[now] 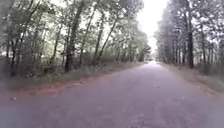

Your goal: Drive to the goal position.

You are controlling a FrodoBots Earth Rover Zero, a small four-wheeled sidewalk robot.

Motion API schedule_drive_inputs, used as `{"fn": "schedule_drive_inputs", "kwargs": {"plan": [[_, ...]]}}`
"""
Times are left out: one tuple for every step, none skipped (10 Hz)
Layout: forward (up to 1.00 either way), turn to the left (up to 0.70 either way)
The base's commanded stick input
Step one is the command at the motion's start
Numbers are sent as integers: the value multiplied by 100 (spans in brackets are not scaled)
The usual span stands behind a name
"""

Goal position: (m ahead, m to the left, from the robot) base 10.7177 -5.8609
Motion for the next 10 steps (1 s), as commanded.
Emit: {"fn": "schedule_drive_inputs", "kwargs": {"plan": [[70, 0], [70, 0], [70, 0], [70, 0], [70, 0], [70, -5], [70, -11], [70, -14], [70, -14], [70, -14]]}}
